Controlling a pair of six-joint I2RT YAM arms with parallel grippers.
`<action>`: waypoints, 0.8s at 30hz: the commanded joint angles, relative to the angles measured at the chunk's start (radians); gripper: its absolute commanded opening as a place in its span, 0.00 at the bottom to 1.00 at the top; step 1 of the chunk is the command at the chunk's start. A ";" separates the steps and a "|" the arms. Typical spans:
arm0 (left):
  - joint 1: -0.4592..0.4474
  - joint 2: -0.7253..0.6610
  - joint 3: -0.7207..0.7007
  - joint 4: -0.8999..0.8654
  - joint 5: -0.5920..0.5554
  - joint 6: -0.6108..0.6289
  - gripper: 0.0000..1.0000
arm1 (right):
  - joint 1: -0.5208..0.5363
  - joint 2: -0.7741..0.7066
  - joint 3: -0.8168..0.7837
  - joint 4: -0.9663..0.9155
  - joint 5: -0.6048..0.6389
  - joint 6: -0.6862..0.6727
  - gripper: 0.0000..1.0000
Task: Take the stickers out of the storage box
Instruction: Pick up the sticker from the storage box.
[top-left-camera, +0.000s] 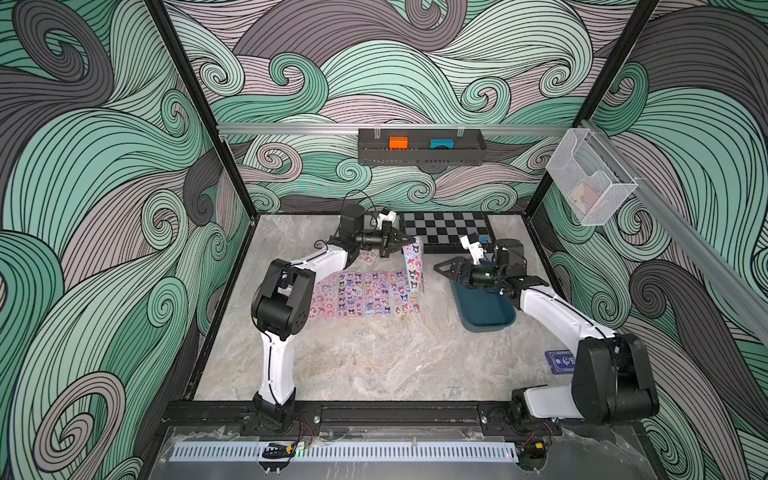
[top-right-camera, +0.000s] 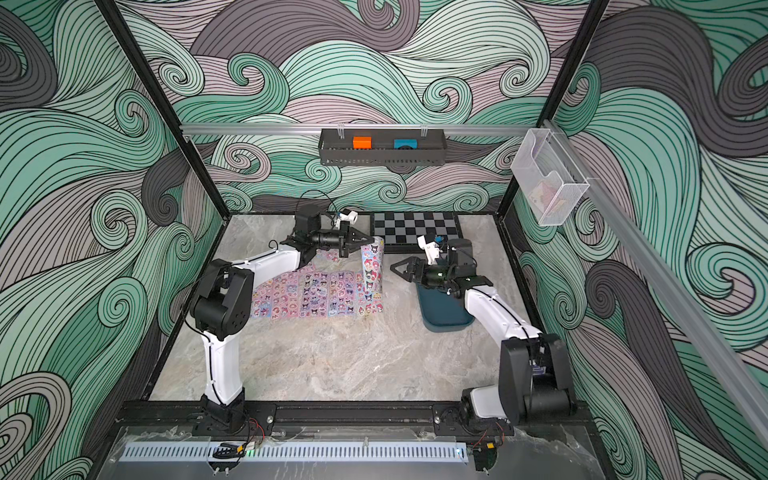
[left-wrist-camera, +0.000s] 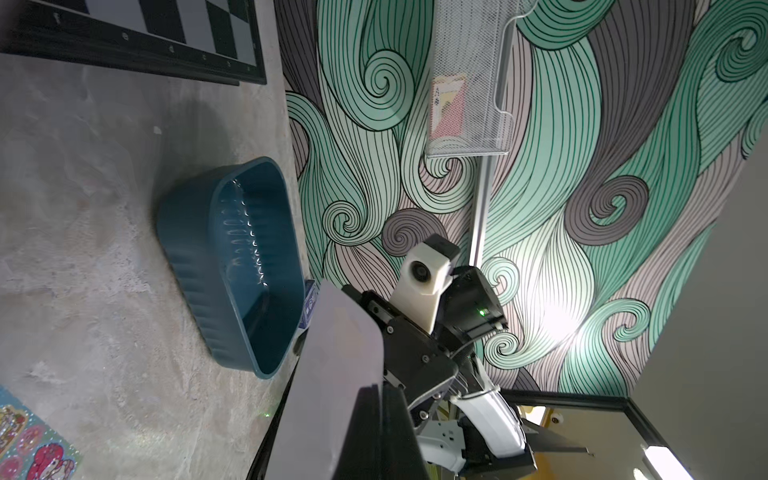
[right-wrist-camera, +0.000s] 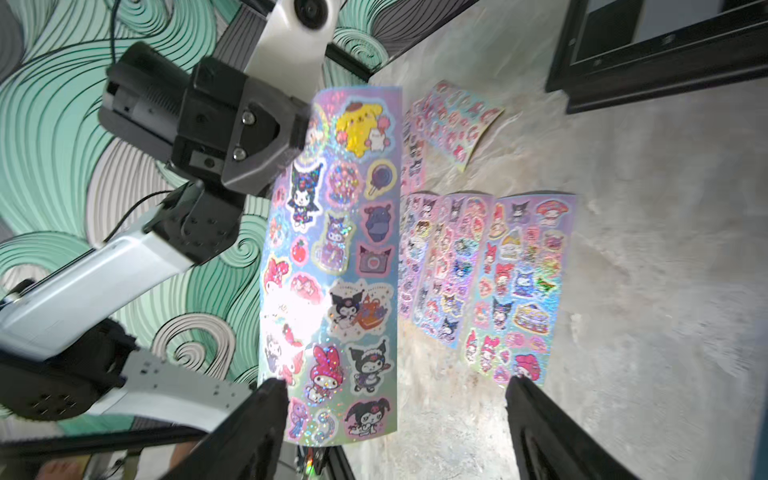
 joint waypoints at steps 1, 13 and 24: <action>-0.008 -0.018 0.033 0.100 0.080 -0.063 0.00 | 0.002 0.010 -0.030 0.261 -0.185 0.129 0.86; -0.019 -0.031 0.024 0.219 0.074 -0.187 0.00 | 0.058 0.268 -0.100 1.044 -0.220 0.667 0.86; -0.016 0.019 0.020 0.250 0.058 -0.213 0.00 | 0.094 0.374 -0.084 1.388 -0.250 0.896 0.72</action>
